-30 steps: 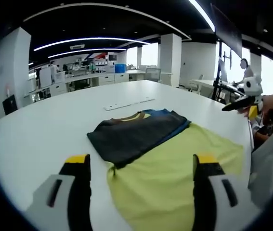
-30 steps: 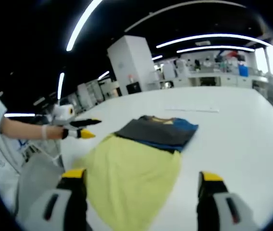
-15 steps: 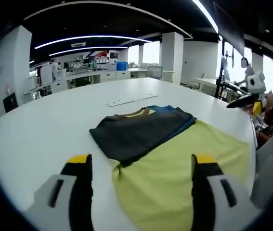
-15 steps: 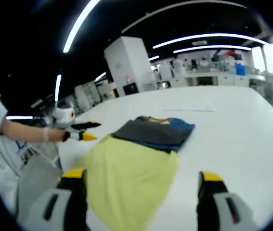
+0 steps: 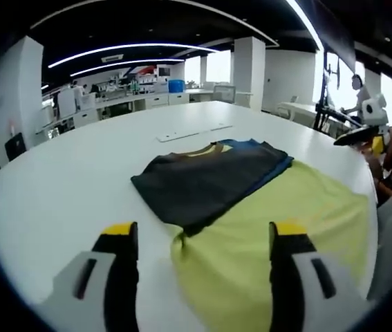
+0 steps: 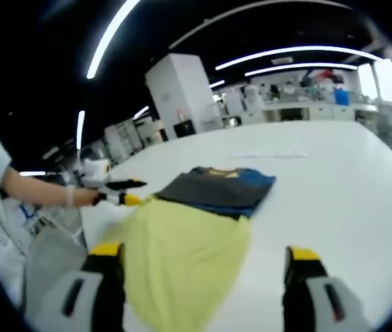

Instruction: Fold the garment on the visible template until the final outline fits inside the template.

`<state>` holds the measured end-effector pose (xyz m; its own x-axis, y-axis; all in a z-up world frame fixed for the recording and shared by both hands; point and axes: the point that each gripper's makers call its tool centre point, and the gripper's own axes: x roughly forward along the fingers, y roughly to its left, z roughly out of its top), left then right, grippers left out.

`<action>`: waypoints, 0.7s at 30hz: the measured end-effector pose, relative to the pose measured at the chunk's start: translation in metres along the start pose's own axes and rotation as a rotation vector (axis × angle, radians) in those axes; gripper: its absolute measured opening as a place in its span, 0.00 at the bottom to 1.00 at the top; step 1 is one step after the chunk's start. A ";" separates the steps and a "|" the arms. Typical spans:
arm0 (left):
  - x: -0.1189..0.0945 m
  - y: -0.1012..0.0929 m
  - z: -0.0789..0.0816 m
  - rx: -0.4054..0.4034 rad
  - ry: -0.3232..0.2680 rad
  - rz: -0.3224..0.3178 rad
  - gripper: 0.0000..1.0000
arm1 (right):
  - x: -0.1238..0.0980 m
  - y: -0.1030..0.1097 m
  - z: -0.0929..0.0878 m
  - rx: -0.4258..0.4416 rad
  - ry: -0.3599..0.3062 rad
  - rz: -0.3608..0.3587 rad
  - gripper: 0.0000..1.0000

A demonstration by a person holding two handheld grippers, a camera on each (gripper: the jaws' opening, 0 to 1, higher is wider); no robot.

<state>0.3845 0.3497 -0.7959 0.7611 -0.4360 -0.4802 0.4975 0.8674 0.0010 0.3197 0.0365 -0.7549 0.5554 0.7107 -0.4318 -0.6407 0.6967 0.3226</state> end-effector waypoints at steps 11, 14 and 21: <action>0.016 0.025 -0.010 0.093 0.047 0.123 0.36 | 0.001 -0.005 -0.004 0.032 -0.006 -0.001 0.96; 0.019 0.029 -0.013 0.110 0.071 0.149 0.25 | 0.001 -0.010 -0.006 0.038 -0.002 -0.007 0.96; 0.022 0.029 -0.014 0.147 0.079 0.145 0.13 | -0.001 -0.013 -0.006 0.050 -0.002 -0.014 0.96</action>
<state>0.4100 0.3689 -0.8189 0.7970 -0.2843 -0.5328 0.4453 0.8727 0.2004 0.3244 0.0263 -0.7640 0.5655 0.7008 -0.4349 -0.6053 0.7108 0.3582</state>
